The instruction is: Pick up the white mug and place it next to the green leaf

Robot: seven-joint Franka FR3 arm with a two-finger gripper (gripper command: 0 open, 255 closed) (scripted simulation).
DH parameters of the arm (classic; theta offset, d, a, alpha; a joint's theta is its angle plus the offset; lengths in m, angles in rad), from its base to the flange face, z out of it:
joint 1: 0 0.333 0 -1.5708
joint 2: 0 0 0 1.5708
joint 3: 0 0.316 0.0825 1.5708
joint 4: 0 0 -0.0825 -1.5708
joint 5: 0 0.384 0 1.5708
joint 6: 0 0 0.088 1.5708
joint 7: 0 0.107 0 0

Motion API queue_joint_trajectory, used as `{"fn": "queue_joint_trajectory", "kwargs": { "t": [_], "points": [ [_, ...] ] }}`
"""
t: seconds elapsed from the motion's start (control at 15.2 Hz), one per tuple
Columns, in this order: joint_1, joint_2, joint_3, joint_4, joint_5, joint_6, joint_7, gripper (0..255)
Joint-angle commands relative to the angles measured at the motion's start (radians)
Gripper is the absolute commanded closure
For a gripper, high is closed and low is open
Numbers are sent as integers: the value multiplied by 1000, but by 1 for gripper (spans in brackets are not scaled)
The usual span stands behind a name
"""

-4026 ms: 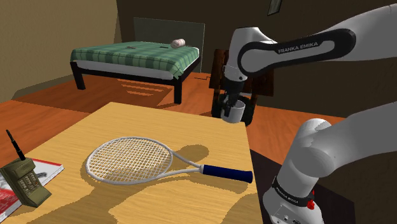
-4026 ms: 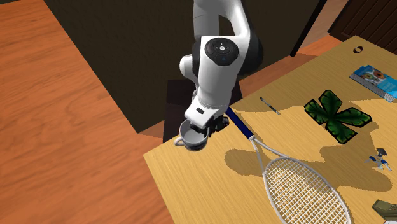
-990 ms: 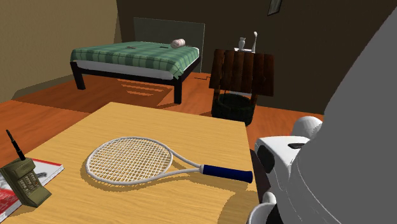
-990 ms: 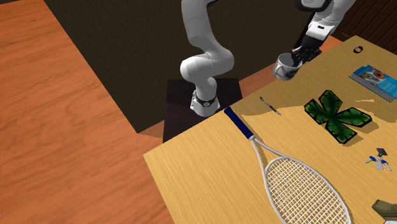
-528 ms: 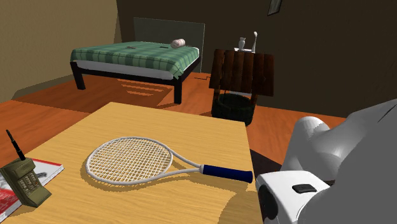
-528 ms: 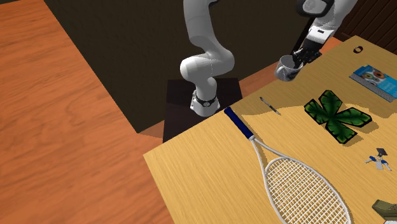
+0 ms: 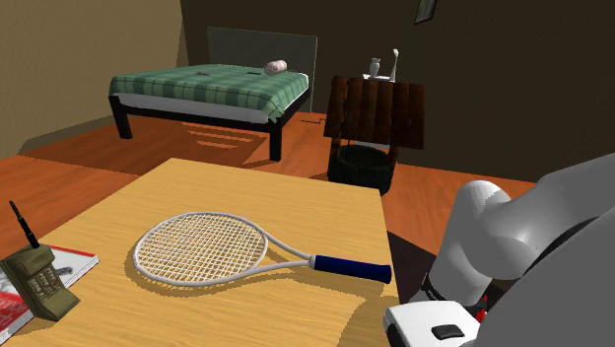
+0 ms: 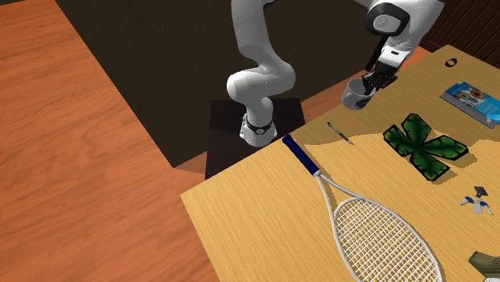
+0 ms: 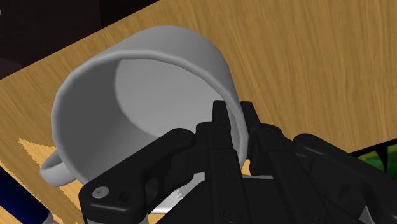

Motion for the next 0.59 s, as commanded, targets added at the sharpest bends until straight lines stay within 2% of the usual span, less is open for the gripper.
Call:
{"fn": "queue_joint_trajectory", "kwargs": {
  "t": [0.0, 0.53],
  "points": [
    [-6, 4, 21, -14, 11, 24, -3, 255],
    [-38, 23, 118, -69, 63, 125, -15, 255]
  ]
}}
